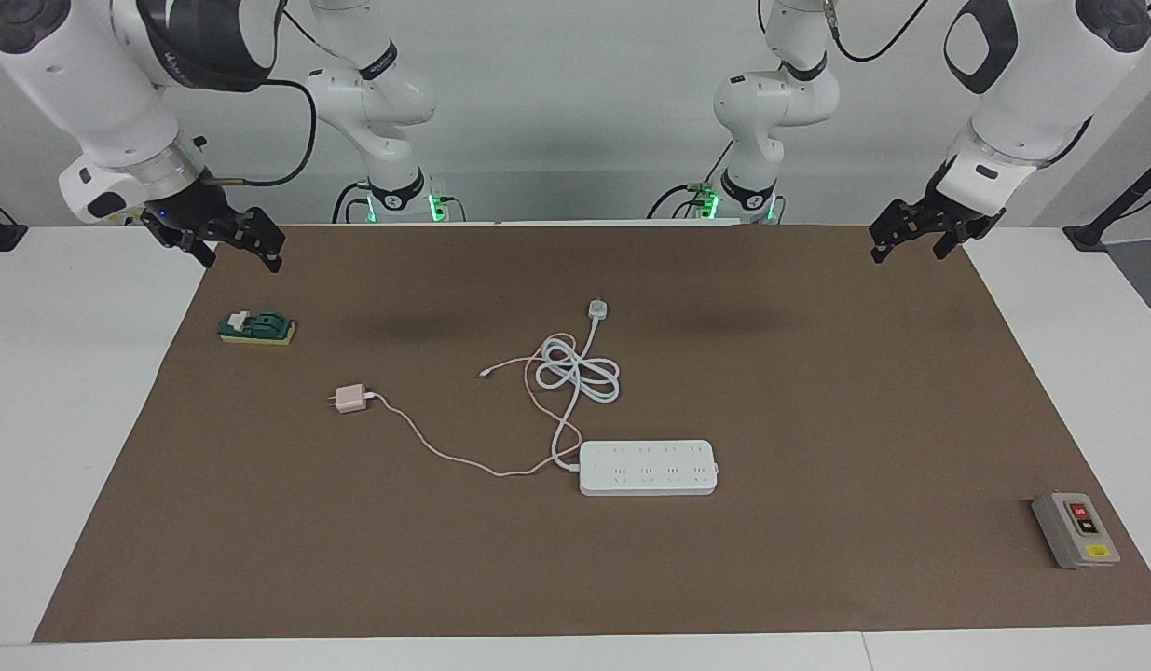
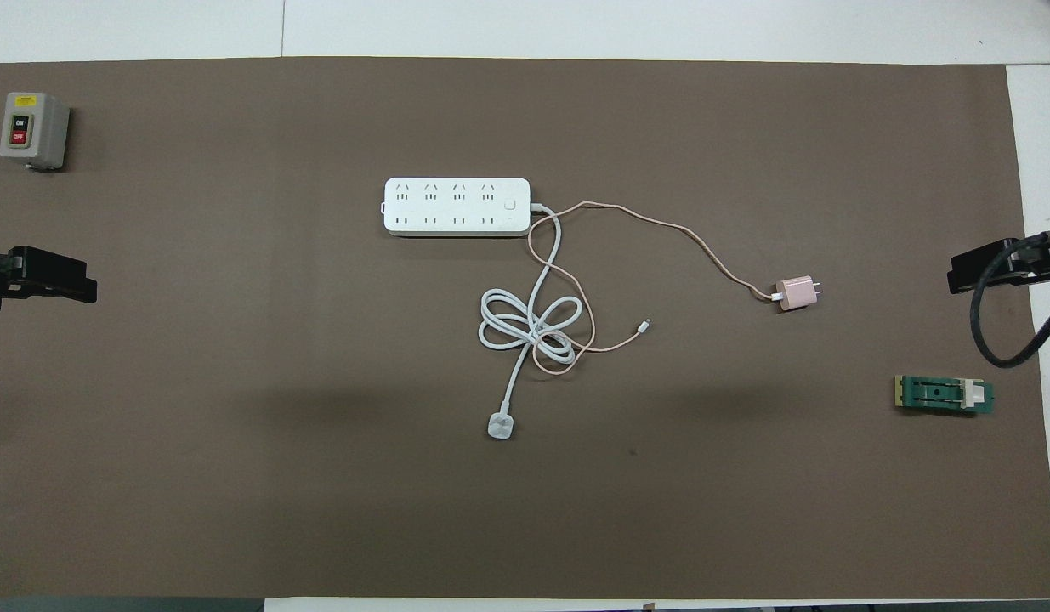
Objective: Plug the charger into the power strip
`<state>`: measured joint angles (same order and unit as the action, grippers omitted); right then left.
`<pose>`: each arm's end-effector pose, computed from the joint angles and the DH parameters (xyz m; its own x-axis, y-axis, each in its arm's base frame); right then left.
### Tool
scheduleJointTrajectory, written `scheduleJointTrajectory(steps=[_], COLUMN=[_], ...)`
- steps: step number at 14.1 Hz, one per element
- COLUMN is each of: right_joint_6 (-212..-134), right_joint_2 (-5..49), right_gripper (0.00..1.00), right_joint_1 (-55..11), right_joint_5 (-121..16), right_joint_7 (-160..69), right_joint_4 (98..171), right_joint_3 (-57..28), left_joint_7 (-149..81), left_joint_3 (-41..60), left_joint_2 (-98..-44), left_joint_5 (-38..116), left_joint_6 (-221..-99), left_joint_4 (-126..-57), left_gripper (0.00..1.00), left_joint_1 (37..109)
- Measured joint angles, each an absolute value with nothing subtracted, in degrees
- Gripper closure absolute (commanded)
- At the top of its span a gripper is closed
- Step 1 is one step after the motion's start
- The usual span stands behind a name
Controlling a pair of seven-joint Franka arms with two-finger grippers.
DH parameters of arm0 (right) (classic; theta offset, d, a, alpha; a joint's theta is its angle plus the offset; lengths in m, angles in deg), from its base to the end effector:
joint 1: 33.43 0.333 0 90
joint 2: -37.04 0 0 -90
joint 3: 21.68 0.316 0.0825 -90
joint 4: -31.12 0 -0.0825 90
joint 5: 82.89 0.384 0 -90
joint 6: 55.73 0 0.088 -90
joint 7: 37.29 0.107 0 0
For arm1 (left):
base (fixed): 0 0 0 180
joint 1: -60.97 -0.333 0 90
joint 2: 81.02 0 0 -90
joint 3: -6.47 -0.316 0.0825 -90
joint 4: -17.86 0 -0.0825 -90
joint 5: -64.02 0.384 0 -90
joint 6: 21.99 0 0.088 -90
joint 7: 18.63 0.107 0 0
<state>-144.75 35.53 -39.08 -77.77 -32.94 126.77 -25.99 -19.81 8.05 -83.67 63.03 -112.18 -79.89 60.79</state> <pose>0.5475 -0.0858 0.5628 0.9585 -0.2438 -0.1476 -0.2567 -0.9635 -0.0756 0.5359 -0.0152 0.5864 0.9963 -0.0036 -0.0859 -0.0023 -0.9999 0.0142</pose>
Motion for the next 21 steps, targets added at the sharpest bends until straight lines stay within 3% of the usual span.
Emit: scheduleJointTrajectory(steps=[9, 14, 21], right_joint_6=[-145.9, -147.4, -148.5], right_joint_2=[20.9, 12.9, 6.4], right_gripper=[0.00, 0.00, 0.00], right_joint_1=[-44.3, -46.7, -47.2], right_joint_5=[-59.4, -49.9, -44.7], right_joint_7=[-4.2, 0.3, 3.8], right_joint_4=[127.3, 127.2, 127.3], right_joint_3=[-26.1, -26.9, -27.5], left_joint_7=[-28.4, -29.0, -25.8], left_joint_3=[8.6, 8.3, 8.4], left_joint_2=[-80.0, -76.2, -71.3], left_joint_5=[63.0, 63.0, 63.0], left_joint_6=[-112.2, -112.4, -111.0], left_joint_4=[-78.1, -75.9, -69.5], left_gripper=[0.00, 0.00, 0.00], left_joint_1=[62.6, 62.8, 62.9])
